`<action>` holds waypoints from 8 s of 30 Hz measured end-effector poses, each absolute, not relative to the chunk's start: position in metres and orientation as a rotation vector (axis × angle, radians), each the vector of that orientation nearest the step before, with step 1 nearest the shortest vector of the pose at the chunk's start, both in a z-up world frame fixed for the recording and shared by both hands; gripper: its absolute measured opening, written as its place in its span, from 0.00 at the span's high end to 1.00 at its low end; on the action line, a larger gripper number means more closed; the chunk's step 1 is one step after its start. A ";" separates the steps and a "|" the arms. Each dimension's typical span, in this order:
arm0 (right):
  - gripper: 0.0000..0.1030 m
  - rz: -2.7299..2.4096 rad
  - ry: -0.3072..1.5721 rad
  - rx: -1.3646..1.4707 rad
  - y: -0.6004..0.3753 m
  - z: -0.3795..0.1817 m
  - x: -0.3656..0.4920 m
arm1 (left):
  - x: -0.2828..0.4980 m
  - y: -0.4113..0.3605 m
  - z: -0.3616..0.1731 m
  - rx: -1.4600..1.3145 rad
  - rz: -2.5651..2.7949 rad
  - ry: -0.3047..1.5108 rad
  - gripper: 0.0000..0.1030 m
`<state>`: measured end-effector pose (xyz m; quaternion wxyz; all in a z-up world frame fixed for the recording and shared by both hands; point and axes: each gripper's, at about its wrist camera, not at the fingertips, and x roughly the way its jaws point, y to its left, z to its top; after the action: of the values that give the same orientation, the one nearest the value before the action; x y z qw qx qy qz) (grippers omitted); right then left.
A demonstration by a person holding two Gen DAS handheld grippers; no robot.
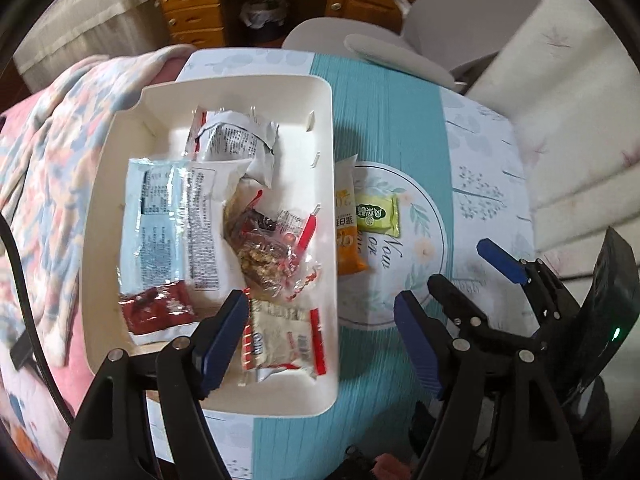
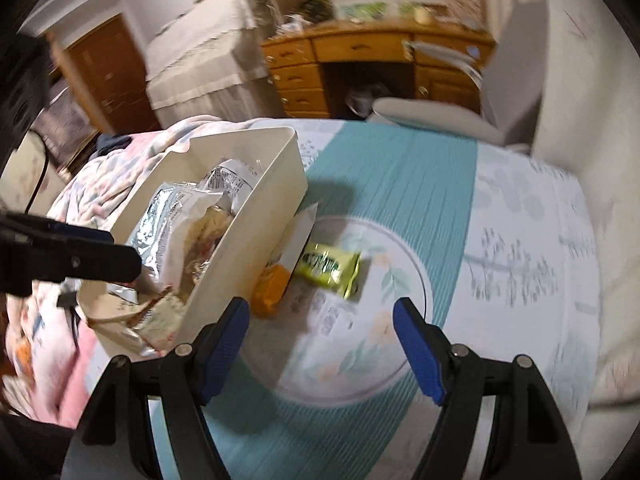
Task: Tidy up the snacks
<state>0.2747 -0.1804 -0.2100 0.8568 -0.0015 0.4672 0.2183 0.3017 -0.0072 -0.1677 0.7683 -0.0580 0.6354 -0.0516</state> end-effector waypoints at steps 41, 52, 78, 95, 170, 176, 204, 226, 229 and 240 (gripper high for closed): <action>0.39 0.792 0.813 -0.519 -0.127 -0.298 0.317 | 0.383 -0.044 -0.196 0.185 -0.150 1.438 0.28; 0.50 0.825 0.866 -0.569 -0.123 -0.299 0.330 | 0.395 -0.061 -0.198 0.315 -0.205 1.443 0.28; 0.60 0.531 1.178 -0.152 -0.210 -0.289 0.271 | 0.443 -0.120 -0.226 0.387 -0.295 1.580 0.28; 0.61 0.319 1.411 0.233 -0.273 -0.287 0.263 | 0.406 -0.163 -0.261 0.486 0.164 1.484 0.57; 0.61 0.206 1.309 0.201 -0.281 -0.188 0.236 | 0.286 -0.146 -0.195 0.129 -0.100 1.520 0.92; 0.61 0.193 1.256 0.213 -0.253 -0.169 0.229 | 0.278 -0.117 -0.157 0.112 -0.186 1.458 0.95; 0.59 0.264 1.156 0.391 -0.054 -0.178 0.228 | 0.256 0.127 -0.109 0.000 -0.289 1.123 0.95; 0.53 -0.108 0.986 0.409 -0.118 -0.199 0.178 | 0.240 0.148 -0.147 0.111 -0.325 1.169 0.42; 0.52 -0.171 1.040 0.391 -0.129 -0.219 0.179 | 0.240 0.146 -0.151 0.138 -0.322 1.179 0.36; 0.48 -0.218 1.183 0.339 -0.131 -0.274 0.189 | 0.247 0.146 -0.160 0.167 -0.304 1.205 0.32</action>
<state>0.1886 -0.1312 -0.2743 0.8110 0.1589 0.5538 -0.1023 0.2467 0.1462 -0.1601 0.8098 0.0780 0.5639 -0.1423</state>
